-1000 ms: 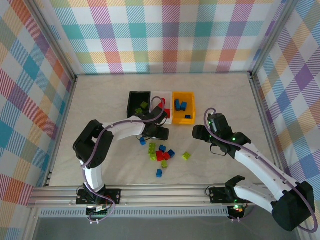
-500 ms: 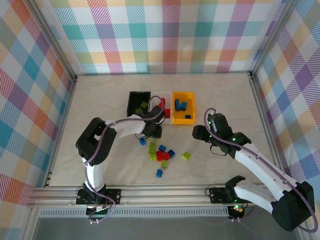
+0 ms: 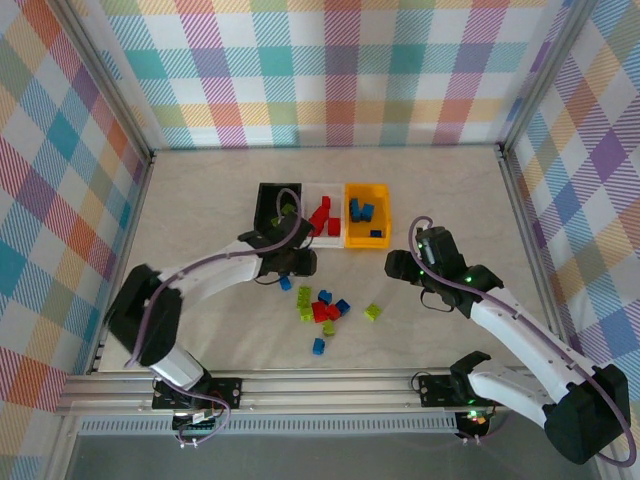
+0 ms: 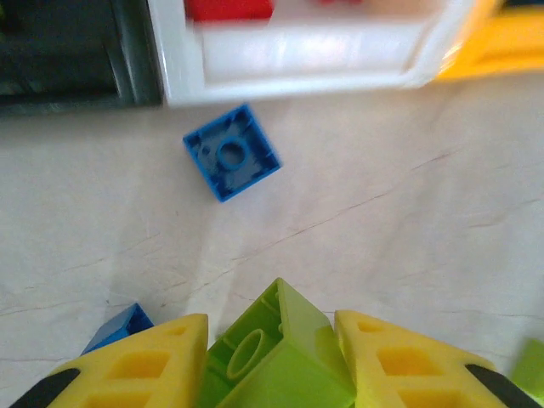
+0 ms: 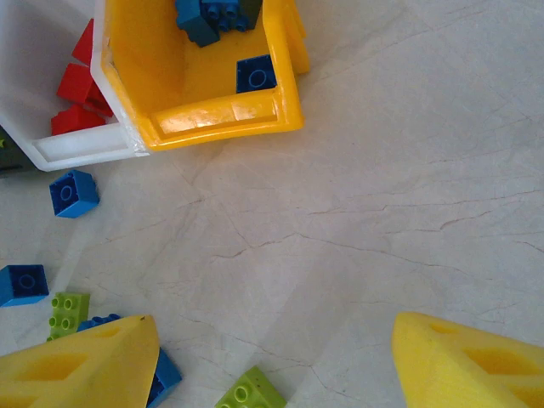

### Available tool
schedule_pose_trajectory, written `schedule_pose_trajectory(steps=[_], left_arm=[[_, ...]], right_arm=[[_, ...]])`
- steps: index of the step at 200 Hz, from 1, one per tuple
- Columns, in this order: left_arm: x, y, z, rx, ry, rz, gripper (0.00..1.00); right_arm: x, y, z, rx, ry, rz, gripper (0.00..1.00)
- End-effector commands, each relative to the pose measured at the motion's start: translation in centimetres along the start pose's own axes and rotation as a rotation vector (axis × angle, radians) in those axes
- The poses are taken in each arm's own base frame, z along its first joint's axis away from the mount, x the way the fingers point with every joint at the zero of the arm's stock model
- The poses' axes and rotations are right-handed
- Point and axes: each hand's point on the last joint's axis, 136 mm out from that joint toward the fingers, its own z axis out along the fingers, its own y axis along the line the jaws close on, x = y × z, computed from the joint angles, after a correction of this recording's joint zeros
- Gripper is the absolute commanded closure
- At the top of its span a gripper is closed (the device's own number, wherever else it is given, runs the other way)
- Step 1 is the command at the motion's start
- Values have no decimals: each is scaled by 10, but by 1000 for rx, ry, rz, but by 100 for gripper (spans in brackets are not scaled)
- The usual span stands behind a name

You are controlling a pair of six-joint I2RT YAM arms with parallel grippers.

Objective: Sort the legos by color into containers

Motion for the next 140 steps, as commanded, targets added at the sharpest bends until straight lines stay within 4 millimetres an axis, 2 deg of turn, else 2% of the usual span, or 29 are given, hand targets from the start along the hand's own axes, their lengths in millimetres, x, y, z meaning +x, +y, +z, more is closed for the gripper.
schedule_pose_trajectory(steps=[1, 23, 44, 83, 103, 119, 140], left_arm=[[-24, 26, -26, -45, -56, -53, 67], [-62, 54, -30, -79, -94, -128, 67], [-91, 72, -19, -133, -103, -166, 68], [-129, 84, 9, -196, -97, -205, 67], [-140, 86, 21, -212, -76, -210, 55], [-144, 84, 26, -210, -65, -213, 34], [-149, 72, 13, -160, -91, -219, 24]], right_arm=[[-4, 0, 1, -1, -11, 16, 27], [-3, -1, 5, 5, -5, 16, 27], [0, -2, 8, 15, 6, 17, 27], [1, -2, 6, 12, 11, 18, 27], [-2, -1, 2, 10, 6, 15, 27], [-4, 1, -2, 3, -1, 14, 26], [-5, 2, -4, -5, -2, 13, 26]])
